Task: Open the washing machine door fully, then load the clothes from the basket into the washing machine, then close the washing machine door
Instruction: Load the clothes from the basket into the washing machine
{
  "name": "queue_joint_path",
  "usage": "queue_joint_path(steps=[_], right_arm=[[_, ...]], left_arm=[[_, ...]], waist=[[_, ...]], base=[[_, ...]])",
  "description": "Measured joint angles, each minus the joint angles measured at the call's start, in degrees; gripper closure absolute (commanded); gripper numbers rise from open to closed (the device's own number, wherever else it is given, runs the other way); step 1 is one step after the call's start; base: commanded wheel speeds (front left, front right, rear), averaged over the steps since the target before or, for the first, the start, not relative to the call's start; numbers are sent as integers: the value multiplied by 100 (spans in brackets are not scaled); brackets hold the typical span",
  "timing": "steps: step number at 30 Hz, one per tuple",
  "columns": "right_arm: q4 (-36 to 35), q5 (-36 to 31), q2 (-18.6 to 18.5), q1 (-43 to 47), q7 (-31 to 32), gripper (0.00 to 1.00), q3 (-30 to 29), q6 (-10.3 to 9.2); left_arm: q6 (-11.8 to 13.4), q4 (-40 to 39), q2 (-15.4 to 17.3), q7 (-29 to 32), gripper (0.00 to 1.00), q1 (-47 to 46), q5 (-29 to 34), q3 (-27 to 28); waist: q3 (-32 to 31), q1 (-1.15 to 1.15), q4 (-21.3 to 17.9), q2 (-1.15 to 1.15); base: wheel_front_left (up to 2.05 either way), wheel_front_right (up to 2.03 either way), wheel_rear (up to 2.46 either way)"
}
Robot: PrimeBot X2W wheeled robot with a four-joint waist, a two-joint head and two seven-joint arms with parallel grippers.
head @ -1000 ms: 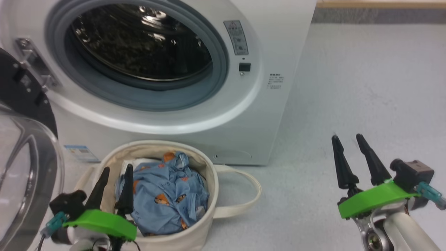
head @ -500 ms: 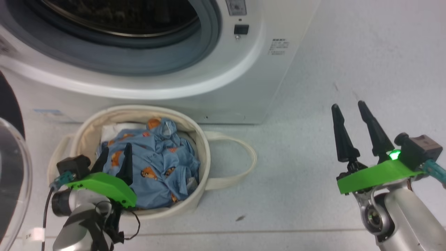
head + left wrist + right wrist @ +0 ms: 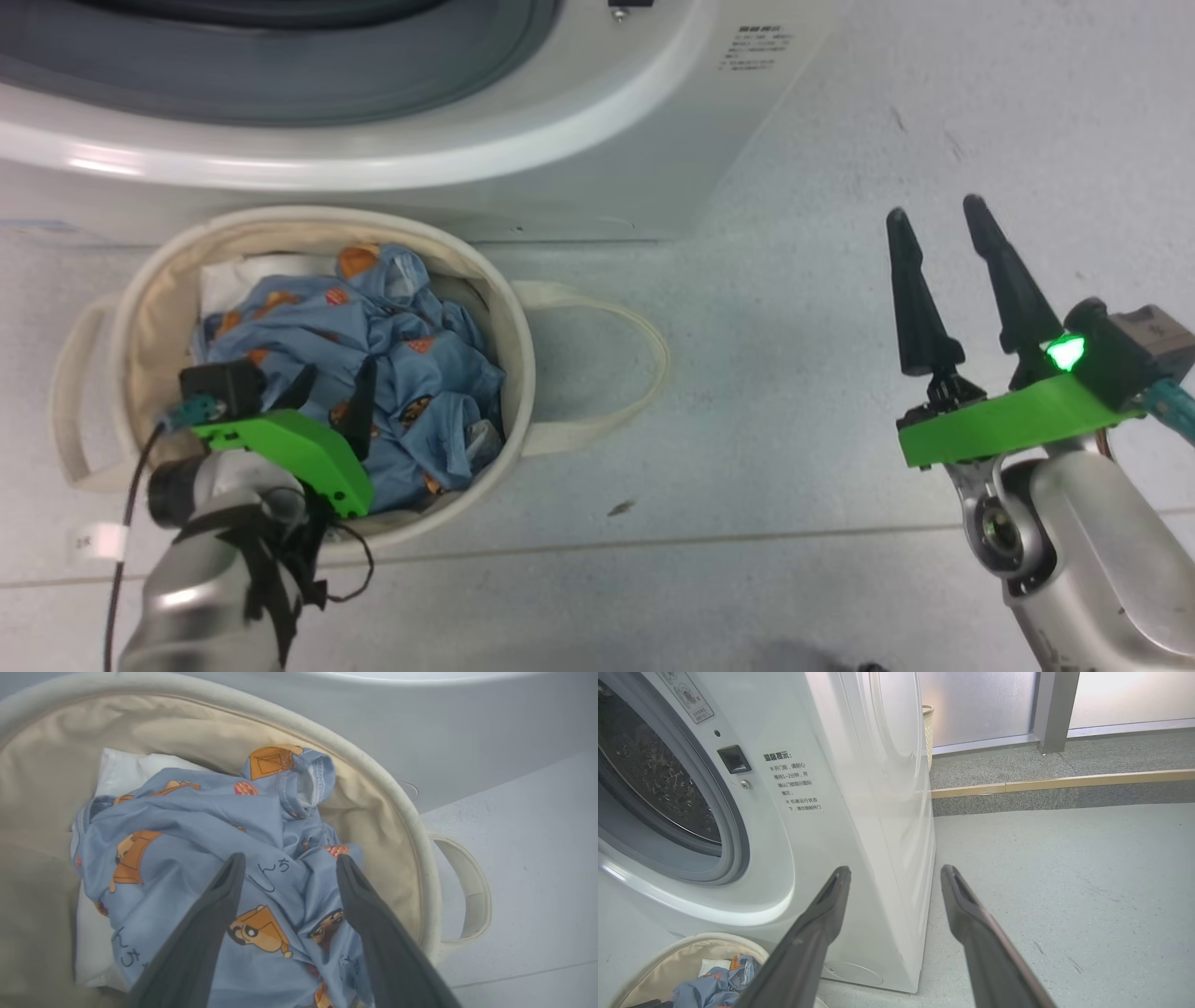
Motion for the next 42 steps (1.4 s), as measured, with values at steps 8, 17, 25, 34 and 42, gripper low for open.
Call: queue_joint_path(steps=[8,17,25,34,42], right_arm=[[-149,-62,-2,-113,-1,0,-23,0],[-268,-116,2,-94,-1,0,-171,0],[-382,-193,-18,-59,-1,0,-230,0],[-483,-234,-23,114,-1,0,-236,0],[-470,-236,-15,119,-1,0,-202,0]], left_arm=[[0,387,210,668,0,-292,-146,-160],[0,478,288,1345,0,-396,-398,-154],[338,491,330,1370,0,-494,-408,-178],[360,492,327,1351,23,-605,-408,-216],[303,494,268,1078,100,-607,-454,-279]], waist=[[412,0,-172,0],[648,0,-406,0],[783,-1,-462,0],[883,0,-481,0],[727,0,-368,0]], base=[[0,0,0],[0,0,0],[0,0,0],[0,0,0],[0,0,0]])
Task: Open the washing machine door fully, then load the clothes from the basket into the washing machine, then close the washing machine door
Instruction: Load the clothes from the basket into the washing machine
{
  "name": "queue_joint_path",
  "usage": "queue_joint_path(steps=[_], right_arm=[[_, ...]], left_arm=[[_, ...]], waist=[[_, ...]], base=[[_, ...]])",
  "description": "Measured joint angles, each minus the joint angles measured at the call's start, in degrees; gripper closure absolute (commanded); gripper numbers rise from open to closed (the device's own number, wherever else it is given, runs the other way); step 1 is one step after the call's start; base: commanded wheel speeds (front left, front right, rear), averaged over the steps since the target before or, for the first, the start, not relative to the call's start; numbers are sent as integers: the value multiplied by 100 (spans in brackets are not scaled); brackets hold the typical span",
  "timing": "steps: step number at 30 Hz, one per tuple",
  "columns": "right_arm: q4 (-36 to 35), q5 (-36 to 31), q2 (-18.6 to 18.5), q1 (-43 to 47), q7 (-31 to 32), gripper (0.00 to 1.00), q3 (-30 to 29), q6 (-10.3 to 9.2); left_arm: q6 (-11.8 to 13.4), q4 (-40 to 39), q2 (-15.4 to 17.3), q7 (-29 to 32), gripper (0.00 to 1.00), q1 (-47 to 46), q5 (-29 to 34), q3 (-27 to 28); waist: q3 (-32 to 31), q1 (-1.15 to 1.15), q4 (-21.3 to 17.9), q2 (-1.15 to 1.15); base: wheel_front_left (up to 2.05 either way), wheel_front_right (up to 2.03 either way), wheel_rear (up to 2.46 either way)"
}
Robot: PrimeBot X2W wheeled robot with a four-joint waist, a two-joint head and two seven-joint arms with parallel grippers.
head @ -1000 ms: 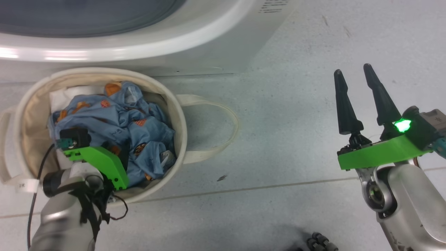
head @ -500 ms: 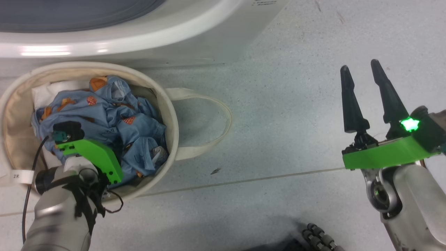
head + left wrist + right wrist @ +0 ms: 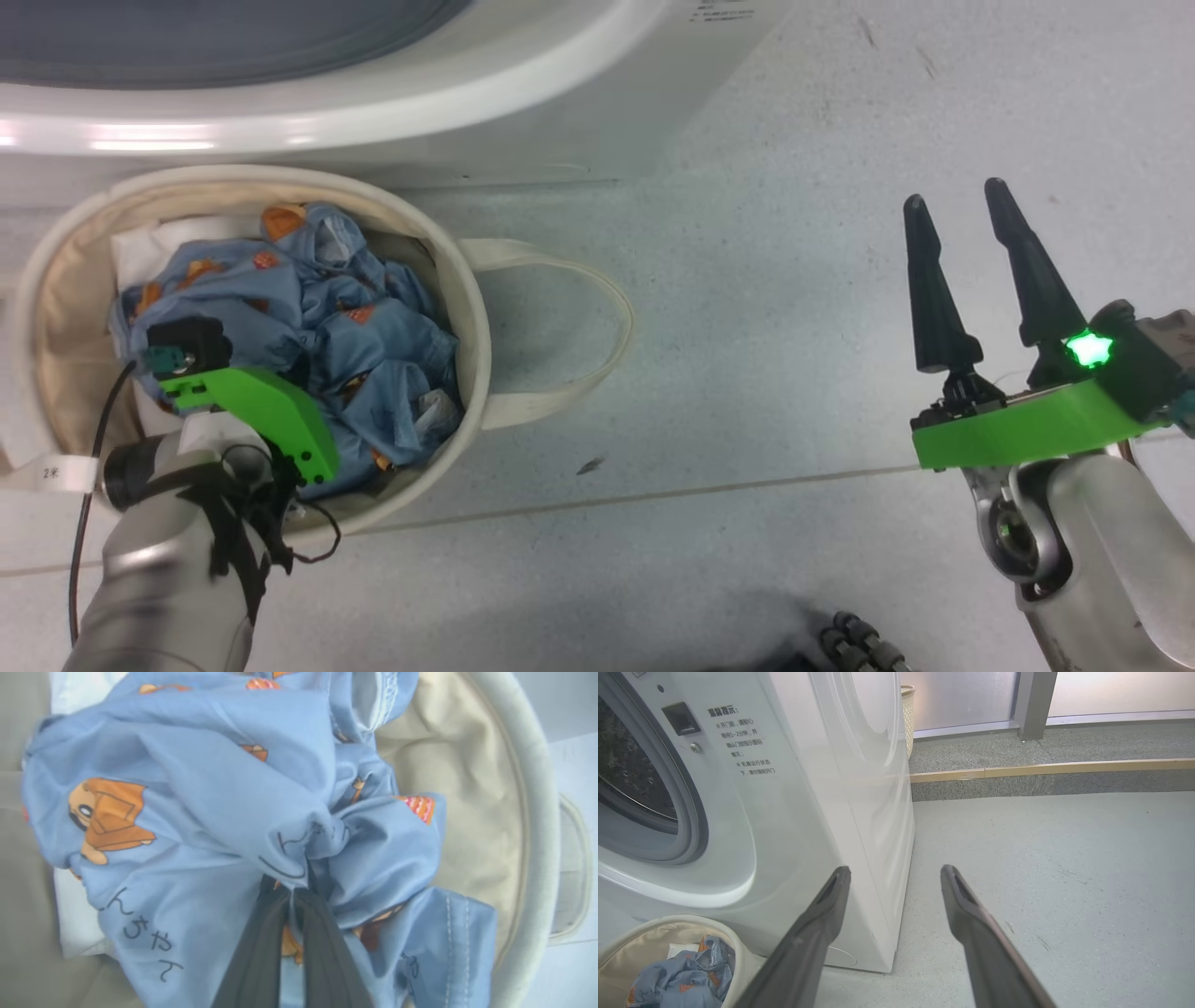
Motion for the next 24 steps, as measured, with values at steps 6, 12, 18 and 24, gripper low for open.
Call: queue_joint_path(steps=[6,12,18,24], right_arm=[[154,53,38,-9,0,0,48,0],[410,169,188,-22,0,0,116,0],[664,316,188,83,0,0,252,0],[805,495,168,475,0,0,324,0]], left_arm=[[-158,3,-140,-303,100,15,-45,-82],[-298,4,-244,-784,100,166,-47,-197],[-299,4,-313,-1148,100,835,-48,-383],[-303,-371,-385,-1337,100,1286,-148,-624]], waist=[[-266,0,149,0],[-674,0,327,0],[-1368,-1,498,0],[-2149,-2,674,0]], base=[[0,0,0],[0,0,0],[0,0,0],[0,0,0]])
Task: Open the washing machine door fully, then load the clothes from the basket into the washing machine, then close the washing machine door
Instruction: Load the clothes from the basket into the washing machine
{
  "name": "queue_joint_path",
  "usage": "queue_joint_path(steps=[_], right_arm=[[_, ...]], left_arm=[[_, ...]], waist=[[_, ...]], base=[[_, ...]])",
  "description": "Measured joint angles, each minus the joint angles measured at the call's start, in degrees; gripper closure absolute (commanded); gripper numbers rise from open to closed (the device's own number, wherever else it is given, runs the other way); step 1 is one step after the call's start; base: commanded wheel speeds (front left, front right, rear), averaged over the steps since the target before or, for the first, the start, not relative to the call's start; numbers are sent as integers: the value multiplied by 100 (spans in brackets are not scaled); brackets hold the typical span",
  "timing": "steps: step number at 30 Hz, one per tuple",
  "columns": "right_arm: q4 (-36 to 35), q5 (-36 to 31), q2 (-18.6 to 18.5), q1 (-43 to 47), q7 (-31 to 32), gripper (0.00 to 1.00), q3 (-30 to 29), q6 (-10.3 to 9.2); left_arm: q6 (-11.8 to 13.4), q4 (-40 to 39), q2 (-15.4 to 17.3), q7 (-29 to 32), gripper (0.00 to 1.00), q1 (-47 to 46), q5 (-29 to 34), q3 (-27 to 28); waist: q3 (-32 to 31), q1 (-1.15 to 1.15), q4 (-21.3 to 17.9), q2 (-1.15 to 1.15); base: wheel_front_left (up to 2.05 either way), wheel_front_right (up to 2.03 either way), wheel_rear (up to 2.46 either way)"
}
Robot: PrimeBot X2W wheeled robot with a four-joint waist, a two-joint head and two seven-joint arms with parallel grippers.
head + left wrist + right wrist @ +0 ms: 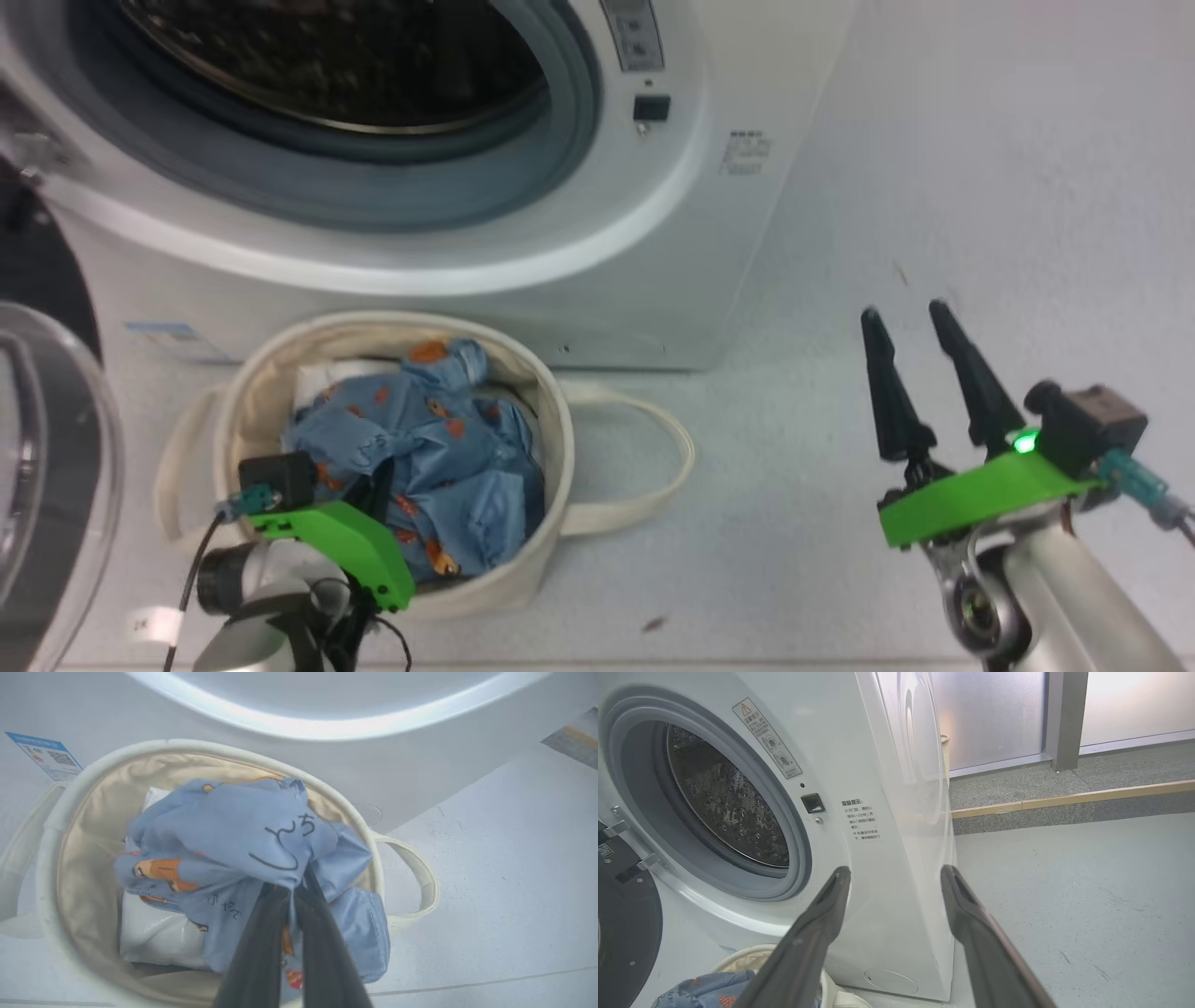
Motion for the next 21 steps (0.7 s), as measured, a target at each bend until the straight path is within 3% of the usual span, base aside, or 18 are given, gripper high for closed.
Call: queue_joint_path(steps=[8,21], right_arm=[[98,143,3,450,0,0,42,0],[-34,212,11,909,1,0,-103,0]], left_arm=[[0,-1058,109,-44,100,352,-11,-107],[107,-3570,281,-51,100,978,628,457]], waist=[[-778,0,262,0],[-1598,2,380,0]], base=[[0,0,0],[0,0,0]])
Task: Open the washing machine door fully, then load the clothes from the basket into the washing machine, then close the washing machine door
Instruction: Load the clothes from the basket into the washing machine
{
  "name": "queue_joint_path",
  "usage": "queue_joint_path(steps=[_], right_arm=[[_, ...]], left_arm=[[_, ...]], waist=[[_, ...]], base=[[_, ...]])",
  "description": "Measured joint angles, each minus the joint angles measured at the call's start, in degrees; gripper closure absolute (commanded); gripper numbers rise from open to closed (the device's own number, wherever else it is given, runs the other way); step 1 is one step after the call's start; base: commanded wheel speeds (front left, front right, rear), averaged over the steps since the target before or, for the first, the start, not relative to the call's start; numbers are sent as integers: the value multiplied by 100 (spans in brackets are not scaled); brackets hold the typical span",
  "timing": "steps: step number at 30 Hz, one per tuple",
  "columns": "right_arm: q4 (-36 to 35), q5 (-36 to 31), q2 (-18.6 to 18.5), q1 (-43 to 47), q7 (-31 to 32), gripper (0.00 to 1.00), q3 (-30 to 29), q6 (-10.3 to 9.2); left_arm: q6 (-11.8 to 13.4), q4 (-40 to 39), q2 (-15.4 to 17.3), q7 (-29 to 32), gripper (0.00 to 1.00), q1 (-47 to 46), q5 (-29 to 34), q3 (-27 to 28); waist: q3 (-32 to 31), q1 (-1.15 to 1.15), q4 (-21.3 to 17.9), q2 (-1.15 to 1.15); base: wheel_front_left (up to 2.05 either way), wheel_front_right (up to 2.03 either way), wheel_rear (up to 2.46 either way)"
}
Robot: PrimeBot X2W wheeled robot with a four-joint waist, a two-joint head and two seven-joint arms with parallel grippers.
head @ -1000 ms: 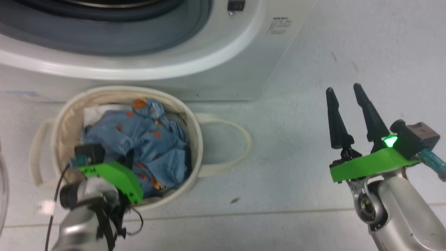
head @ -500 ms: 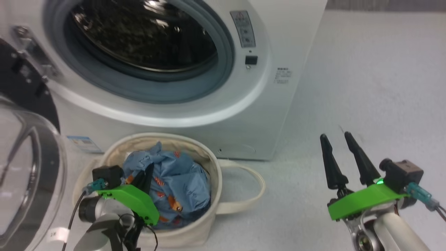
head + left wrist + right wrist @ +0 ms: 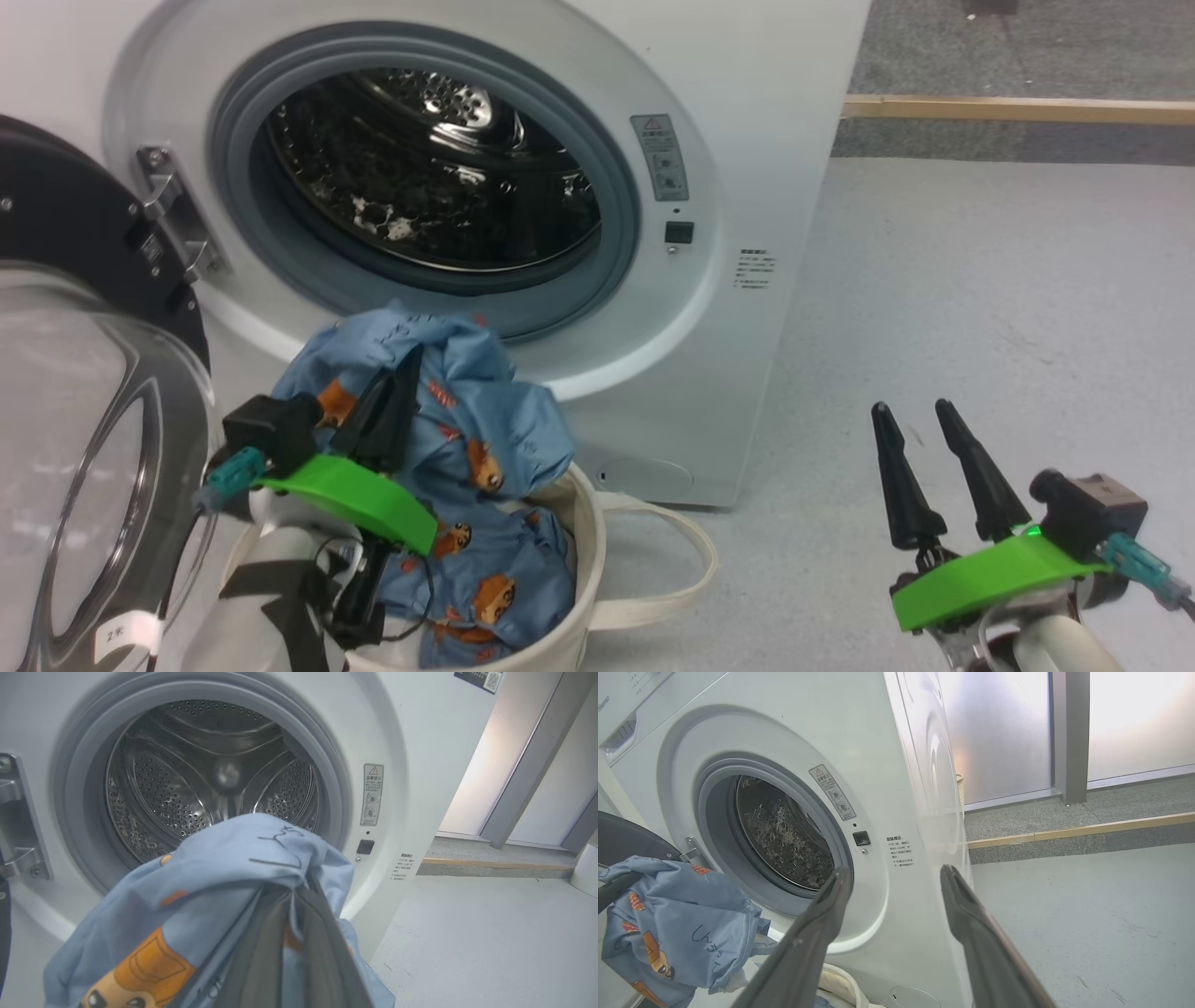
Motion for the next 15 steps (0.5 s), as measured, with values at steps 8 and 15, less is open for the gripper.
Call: queue_joint_path(steps=[8,15], right_arm=[[-109,-1,-10,186,0,0,32,0],[-263,-3,-145,184,0,0,338,0]], left_arm=[[113,-532,44,0,100,201,255,-3],[154,-413,98,0,100,175,243,137]], waist=[[-51,0,-150,0],[60,0,-282,0]], base=[[0,0,0],[0,0,0]])
